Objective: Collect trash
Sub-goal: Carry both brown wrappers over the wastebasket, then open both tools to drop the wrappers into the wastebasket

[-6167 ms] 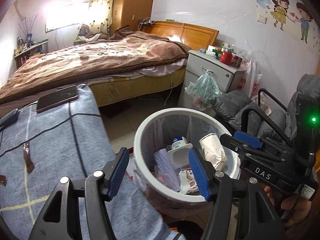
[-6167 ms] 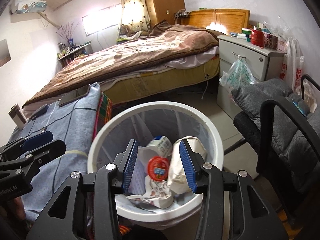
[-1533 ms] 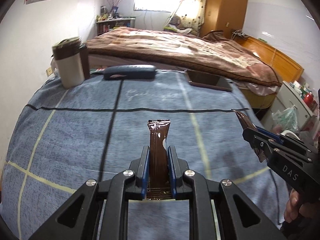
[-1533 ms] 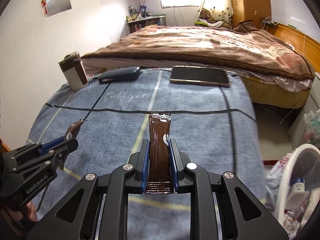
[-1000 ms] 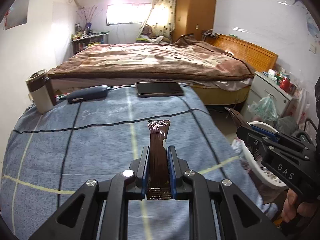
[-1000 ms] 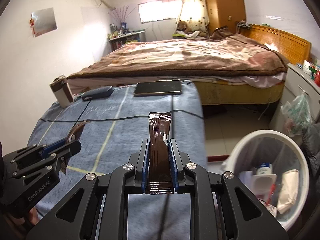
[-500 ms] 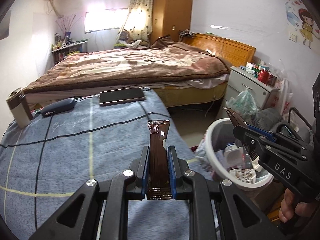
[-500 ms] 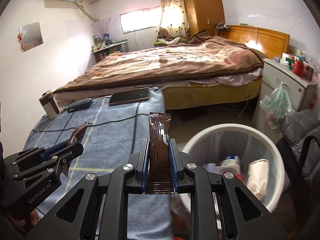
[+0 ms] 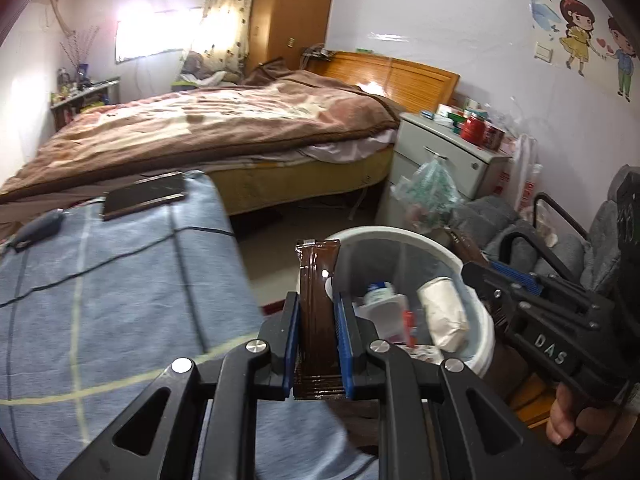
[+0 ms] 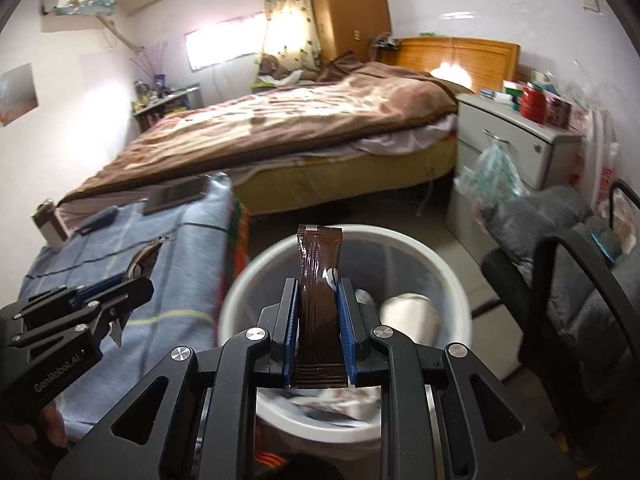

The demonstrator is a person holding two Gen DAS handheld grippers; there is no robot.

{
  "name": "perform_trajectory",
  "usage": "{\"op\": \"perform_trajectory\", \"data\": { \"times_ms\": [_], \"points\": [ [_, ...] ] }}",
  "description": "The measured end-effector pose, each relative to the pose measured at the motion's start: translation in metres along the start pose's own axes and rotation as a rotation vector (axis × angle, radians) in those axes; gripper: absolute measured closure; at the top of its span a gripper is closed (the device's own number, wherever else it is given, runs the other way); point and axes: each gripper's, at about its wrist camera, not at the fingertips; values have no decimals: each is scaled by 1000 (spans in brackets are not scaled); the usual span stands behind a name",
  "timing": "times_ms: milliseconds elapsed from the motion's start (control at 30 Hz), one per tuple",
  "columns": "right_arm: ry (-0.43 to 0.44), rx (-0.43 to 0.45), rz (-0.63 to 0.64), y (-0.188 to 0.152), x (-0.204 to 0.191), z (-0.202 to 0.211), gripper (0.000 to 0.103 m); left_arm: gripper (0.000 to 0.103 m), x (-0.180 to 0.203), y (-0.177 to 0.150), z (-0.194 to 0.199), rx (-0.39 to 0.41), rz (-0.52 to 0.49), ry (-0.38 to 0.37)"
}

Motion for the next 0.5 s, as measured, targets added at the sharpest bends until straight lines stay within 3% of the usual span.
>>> {"op": "perform_trajectory", "data": {
  "times_ms": [500],
  "points": [
    [-25, -85, -42, -23, 34, -16, 81, 84, 41, -15, -36, -71, -42, -3]
  ]
}}
Point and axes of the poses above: each gripper's, at about its wrist camera, not at the fingertips, and z roughly against the way its jaws point, x to its right, y to its top, and after that the axes turned 12 degrees about z, right-handed
